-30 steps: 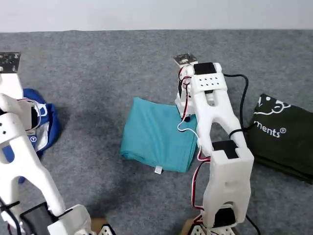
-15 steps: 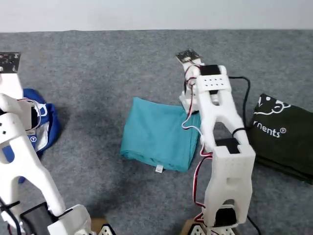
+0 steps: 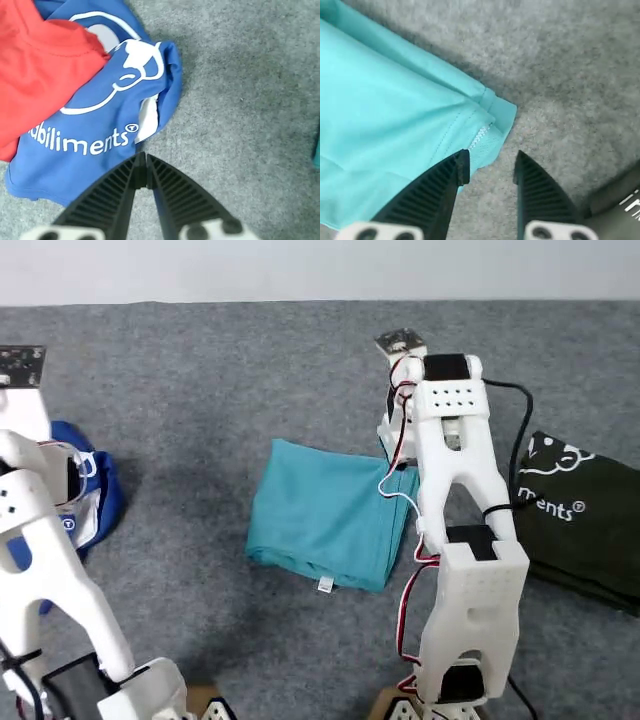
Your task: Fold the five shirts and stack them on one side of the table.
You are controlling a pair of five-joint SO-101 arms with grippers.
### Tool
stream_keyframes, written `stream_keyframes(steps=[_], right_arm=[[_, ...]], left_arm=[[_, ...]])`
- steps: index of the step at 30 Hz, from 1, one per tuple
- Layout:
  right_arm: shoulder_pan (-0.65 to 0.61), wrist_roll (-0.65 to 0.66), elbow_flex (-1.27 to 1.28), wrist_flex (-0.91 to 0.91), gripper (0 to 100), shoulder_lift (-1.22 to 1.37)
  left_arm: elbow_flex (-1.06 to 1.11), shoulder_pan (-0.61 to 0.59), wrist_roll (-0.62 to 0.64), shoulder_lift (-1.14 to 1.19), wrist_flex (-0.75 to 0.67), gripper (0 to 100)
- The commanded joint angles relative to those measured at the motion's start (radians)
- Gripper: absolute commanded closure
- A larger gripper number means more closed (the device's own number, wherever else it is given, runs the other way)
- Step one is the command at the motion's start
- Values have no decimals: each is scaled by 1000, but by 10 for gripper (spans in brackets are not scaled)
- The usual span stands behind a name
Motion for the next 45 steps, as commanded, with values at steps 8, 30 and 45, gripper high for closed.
stream_keyframes(steps=[8, 30, 45], right_arm=[[-117, -40, -61, -22, 827, 1], [-31, 95, -63, 104, 967, -48], [-12, -38, -63, -90, 797, 94]], left_arm=[[-1, 40, -6, -26, -31, 995], [45, 41, -8, -28, -68, 995], [45, 40, -8, -28, -69, 995]])
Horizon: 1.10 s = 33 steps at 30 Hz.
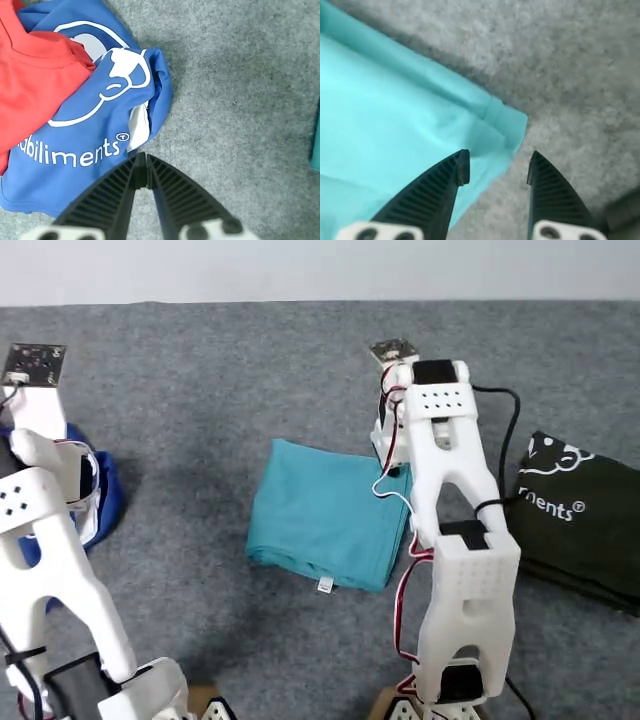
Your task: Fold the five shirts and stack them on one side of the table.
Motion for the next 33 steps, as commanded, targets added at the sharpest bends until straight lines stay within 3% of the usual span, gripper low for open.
stream_keyframes(steps=[1, 4, 9, 18, 28, 33], right_arm=[[7, -12, -63, -42, 798, 18], [7, -6, -63, -44, 838, 50], [10, 2, -63, -45, 995, 42], [28, 106, -63, -119, 988, -24], [77, 107, -63, -236, 982, -19], [64, 101, -64, -177, 858, -33]], left_arm=[[-4, 8, -8, -28, -15, 995], [-4, 8, -8, -28, -14, 995], [-4, 8, -8, -28, -14, 995], [-4, 8, -8, -28, -15, 995], [-4, 8, -8, -28, -14, 995], [-4, 8, -8, -28, -14, 995]])
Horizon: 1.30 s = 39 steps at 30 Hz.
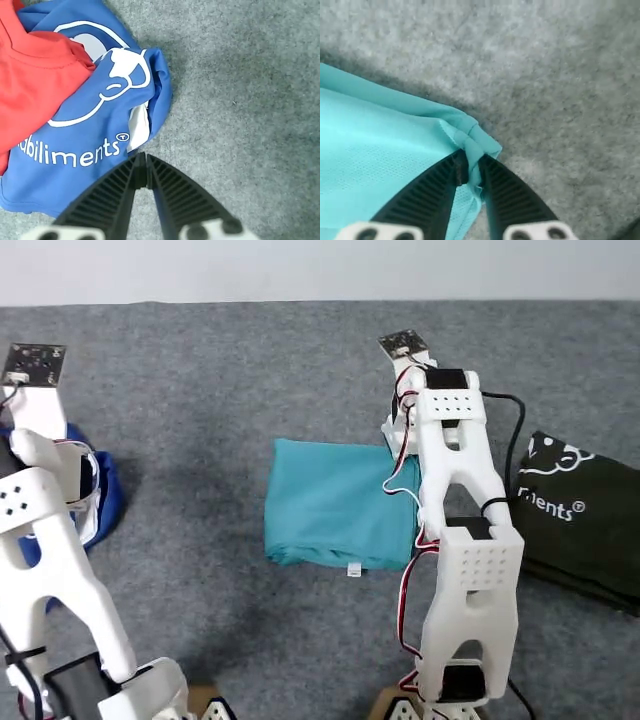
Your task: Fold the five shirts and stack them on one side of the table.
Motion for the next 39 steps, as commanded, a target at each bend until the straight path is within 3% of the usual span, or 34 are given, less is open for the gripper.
stream_keyframes(steps=[1, 10, 15, 28, 39], right_arm=[[-1, 2, -68, 58, 828, -105], [-124, 5, -190, 291, 842, -239], [-320, 6, -189, 432, 987, -240], [-650, -3, 55, 423, 988, -156], [-665, -2, 0, 361, 988, 24]], left_arm=[[-4, 8, -8, -28, -14, 995], [-4, 6, -8, -32, -14, 995], [-5, 0, -6, -35, -18, 995], [-12, -235, 20, -35, -69, 995], [-12, -233, 20, -35, -63, 995]])
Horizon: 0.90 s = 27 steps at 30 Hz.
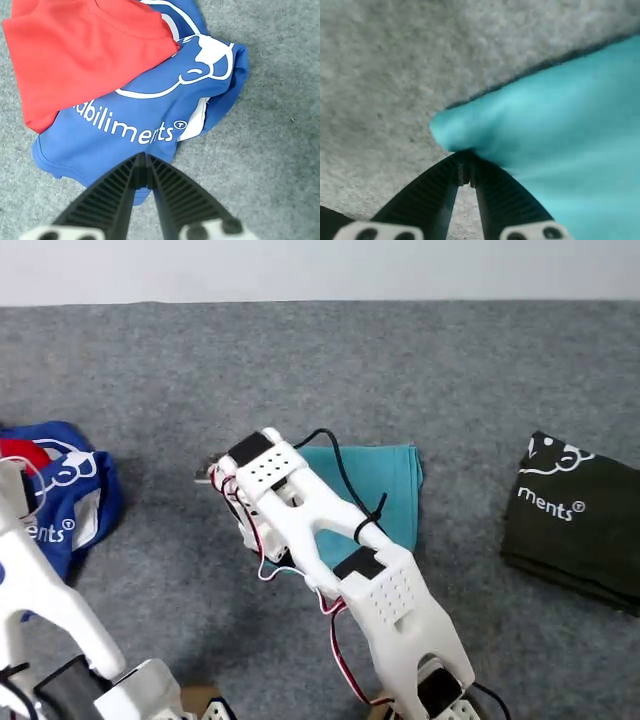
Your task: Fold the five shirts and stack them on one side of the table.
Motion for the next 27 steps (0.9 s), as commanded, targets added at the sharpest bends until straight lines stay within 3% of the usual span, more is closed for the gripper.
stream_keyframes(steps=[1, 10, 18, 25, 27], right_arm=[[-7, -2, -95, 12, 988, -38], [50, -2, -189, 67, 989, -265], [205, -109, 15, 67, 979, -460], [361, -334, 110, 59, 754, -490], [394, -382, 109, 24, 733, -464]], left_arm=[[-12, -6, 6, -35, -12, 995], [-10, -6, 8, -35, -11, 995], [-19, 0, 6, -74, 52, 995], [-15, 2, 8, -190, 60, 995], [-15, 2, 8, -196, 60, 995]])
